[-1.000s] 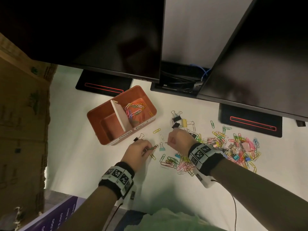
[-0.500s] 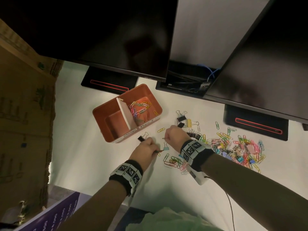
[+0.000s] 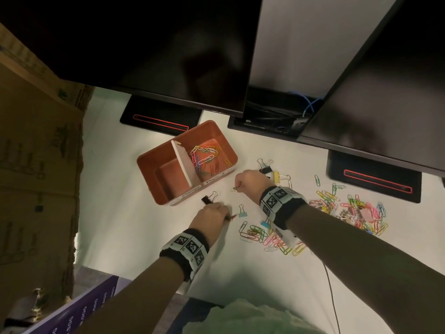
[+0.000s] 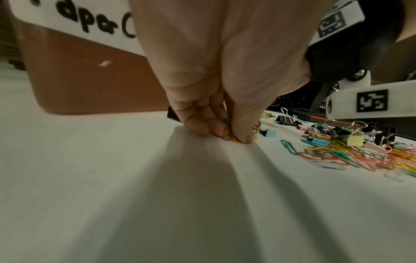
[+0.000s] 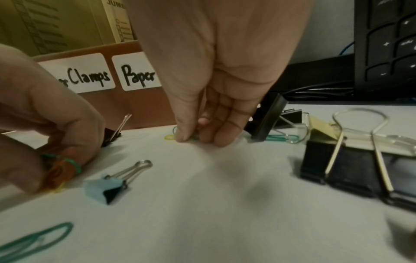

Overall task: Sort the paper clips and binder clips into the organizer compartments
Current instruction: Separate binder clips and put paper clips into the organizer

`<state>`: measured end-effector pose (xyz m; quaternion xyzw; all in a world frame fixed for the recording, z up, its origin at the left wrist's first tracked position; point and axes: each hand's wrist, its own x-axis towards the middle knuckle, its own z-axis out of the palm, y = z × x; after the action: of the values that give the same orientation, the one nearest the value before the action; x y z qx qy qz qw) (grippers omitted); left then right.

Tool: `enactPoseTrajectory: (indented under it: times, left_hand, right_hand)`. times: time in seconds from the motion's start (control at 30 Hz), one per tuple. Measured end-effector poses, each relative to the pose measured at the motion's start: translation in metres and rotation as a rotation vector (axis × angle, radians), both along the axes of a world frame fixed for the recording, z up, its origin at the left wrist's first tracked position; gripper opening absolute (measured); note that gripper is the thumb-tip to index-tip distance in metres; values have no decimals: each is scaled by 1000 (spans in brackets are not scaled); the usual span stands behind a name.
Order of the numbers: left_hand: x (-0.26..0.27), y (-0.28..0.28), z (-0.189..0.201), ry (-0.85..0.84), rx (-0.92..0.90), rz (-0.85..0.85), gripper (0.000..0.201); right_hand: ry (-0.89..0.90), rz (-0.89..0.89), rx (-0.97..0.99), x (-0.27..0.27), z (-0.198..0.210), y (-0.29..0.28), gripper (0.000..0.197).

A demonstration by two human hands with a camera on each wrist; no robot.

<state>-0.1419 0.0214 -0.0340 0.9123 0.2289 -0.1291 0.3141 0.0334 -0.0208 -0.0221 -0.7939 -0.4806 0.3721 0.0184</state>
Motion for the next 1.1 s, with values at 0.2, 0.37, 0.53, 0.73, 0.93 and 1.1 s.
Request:
enactPoseTrajectory:
  times: [0.2, 0.37, 0.53, 0.73, 0.93, 1.1]
  left_hand:
    - [-4, -3, -3, -22, 17, -6, 15]
    - [-8, -3, -4, -14, 38, -34, 17]
    - [-8, -3, -4, -11, -2, 13, 14]
    - [-9, -5, -4, -51, -23, 50, 11]
    - [-9, -4, -7, -49, -19, 31, 9]
    - [-11, -5, -9, -67, -4, 35, 11]
  right_hand:
    - [-52, 49, 8, -6, 0, -7, 16]
    - [26, 24, 32, -8, 13, -28, 24]
    - [34, 49, 60, -19, 32, -77, 35]
    - [-73, 96, 49, -49, 17, -120, 46]
    - [-188, 32, -6, -60, 2, -114, 31]
    - [-162, 26, 21, -59, 2, -110, 24]
